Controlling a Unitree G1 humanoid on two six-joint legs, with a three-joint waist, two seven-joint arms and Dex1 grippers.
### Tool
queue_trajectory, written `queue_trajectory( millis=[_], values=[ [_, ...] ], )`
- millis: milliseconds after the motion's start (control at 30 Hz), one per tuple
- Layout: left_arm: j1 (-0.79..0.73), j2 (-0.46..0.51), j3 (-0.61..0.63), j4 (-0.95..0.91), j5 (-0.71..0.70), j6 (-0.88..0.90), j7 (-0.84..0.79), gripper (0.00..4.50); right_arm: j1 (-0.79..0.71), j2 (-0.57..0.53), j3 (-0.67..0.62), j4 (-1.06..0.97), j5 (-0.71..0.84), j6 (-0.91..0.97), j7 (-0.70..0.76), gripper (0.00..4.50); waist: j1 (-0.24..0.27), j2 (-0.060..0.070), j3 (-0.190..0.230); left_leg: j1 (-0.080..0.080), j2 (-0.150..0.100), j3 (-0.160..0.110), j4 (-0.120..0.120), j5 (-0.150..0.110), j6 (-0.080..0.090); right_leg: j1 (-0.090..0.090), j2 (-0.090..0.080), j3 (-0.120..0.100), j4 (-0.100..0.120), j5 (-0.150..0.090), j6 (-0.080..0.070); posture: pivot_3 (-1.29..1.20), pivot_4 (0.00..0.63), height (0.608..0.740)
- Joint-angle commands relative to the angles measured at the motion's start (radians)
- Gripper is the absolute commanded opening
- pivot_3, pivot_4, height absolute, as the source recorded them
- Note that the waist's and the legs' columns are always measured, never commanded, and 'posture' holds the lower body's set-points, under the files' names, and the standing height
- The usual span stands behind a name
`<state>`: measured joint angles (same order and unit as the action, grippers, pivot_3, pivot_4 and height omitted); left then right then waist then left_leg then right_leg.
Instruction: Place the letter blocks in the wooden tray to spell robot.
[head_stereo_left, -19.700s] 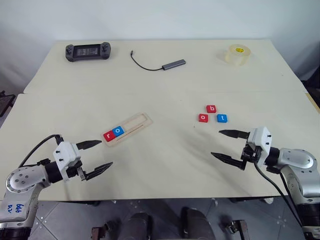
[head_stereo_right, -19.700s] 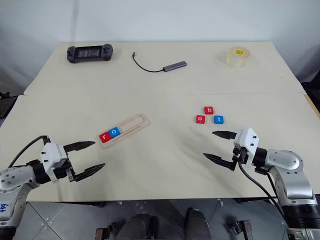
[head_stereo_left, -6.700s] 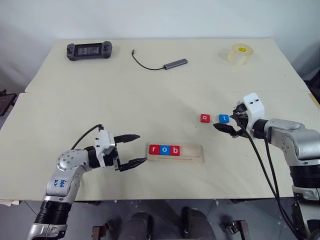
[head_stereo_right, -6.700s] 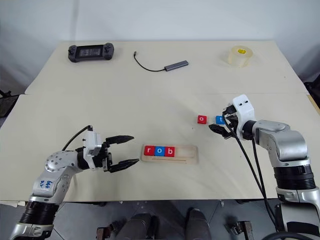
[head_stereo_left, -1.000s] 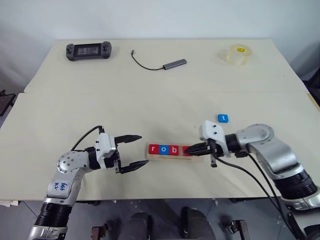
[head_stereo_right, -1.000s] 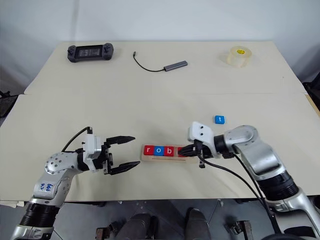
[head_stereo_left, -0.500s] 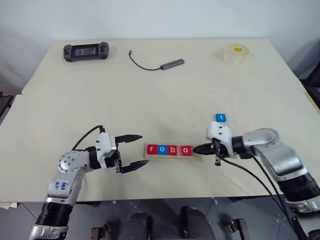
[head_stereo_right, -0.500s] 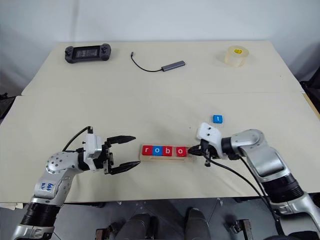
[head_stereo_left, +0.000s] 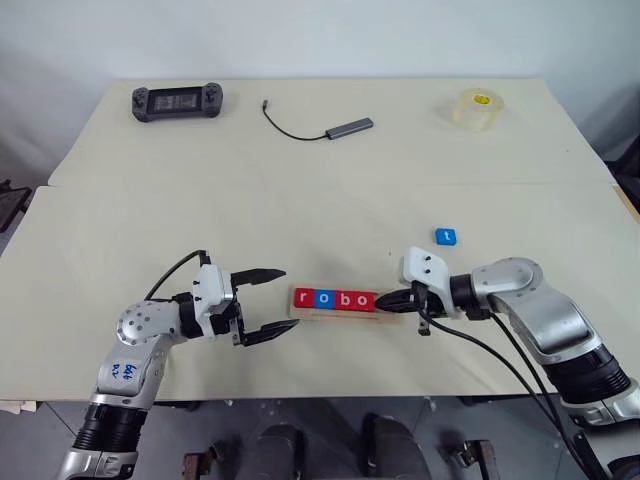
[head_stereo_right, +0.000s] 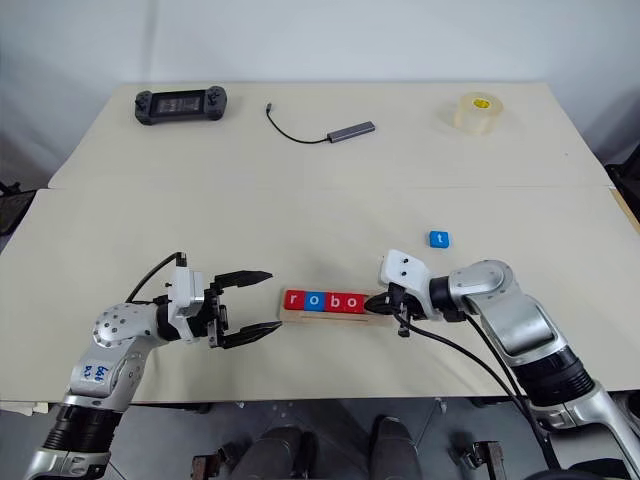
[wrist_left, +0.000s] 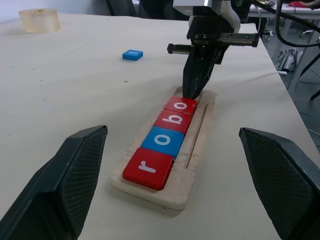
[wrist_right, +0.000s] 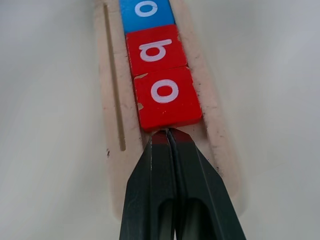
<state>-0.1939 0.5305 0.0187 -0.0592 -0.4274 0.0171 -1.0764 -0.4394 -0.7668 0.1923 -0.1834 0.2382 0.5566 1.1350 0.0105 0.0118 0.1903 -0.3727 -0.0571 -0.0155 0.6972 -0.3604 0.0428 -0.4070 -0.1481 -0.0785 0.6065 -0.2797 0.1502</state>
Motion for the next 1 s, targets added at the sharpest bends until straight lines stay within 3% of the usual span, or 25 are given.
queue_trajectory(
  millis=[33,167,300,367,433,533,733,1000],
  values=[
    [-0.010,0.003,0.008,0.010,-0.001,-0.019,-0.009,4.50,0.056,-0.024,-0.170,-0.101,0.113,0.007,-0.009,0.61,0.006,0.000,0.000,0.000,0.000,0.000,0.000,0.000,0.000,0.000,0.000,0.000,0.000,0.000,0.000,0.00,0.150,0.740],
    [-0.023,0.004,0.011,0.040,-0.004,-0.028,-0.022,4.50,0.261,-0.033,-0.360,-0.134,0.084,-0.185,-0.061,1.96,0.020,0.000,0.000,0.000,0.000,-0.001,0.000,0.000,0.000,0.001,0.000,-0.001,0.000,0.000,0.000,0.00,0.150,0.740],
    [-0.034,0.000,0.011,0.065,-0.003,-0.031,-0.029,4.50,0.449,0.057,-0.566,-0.025,0.122,-0.390,-0.102,3.25,0.018,0.000,0.000,0.001,-0.001,0.000,0.000,0.000,0.000,0.003,0.000,-0.001,0.000,0.000,0.000,0.00,0.150,0.740],
    [-0.040,-0.002,0.009,0.075,-0.003,-0.032,-0.031,4.50,0.504,0.093,-0.613,0.030,0.107,-0.486,-0.133,4.09,0.016,0.000,0.000,0.003,-0.001,0.000,0.000,0.000,0.000,0.005,0.000,-0.001,-0.001,0.000,0.000,0.00,0.150,0.740],
    [-0.046,-0.005,0.010,0.082,-0.004,-0.032,-0.032,4.50,0.545,0.124,-0.637,0.080,0.098,-0.554,-0.161,4.44,0.014,0.000,0.000,0.004,0.000,0.001,0.000,0.000,0.000,0.005,0.000,0.000,0.000,0.000,0.000,0.00,0.150,0.740],
    [-0.053,-0.005,0.013,0.090,-0.002,-0.034,-0.033,4.50,0.568,0.148,-0.641,0.139,0.087,-0.631,-0.189,4.44,0.007,0.000,0.000,0.006,0.001,0.002,0.000,0.000,0.000,0.006,0.001,0.001,0.000,0.000,0.000,0.00,0.150,0.740],
    [-0.051,0.010,0.027,0.090,-0.003,-0.037,-0.035,4.50,0.528,0.117,-0.586,0.125,0.109,-0.563,-0.196,4.44,0.004,0.001,-0.001,0.007,0.001,0.002,0.000,0.000,0.000,0.006,0.001,0.002,0.001,0.000,0.000,0.00,0.150,0.740],
    [-0.042,0.006,0.029,0.073,0.000,-0.039,-0.018,4.50,0.179,0.107,-0.418,0.183,0.038,-0.174,-0.405,4.44,-0.008,0.001,-0.001,0.006,0.001,0.000,0.000,0.000,0.000,0.005,0.001,0.001,0.001,0.000,-0.001,0.00,0.150,0.740]
  ],
)
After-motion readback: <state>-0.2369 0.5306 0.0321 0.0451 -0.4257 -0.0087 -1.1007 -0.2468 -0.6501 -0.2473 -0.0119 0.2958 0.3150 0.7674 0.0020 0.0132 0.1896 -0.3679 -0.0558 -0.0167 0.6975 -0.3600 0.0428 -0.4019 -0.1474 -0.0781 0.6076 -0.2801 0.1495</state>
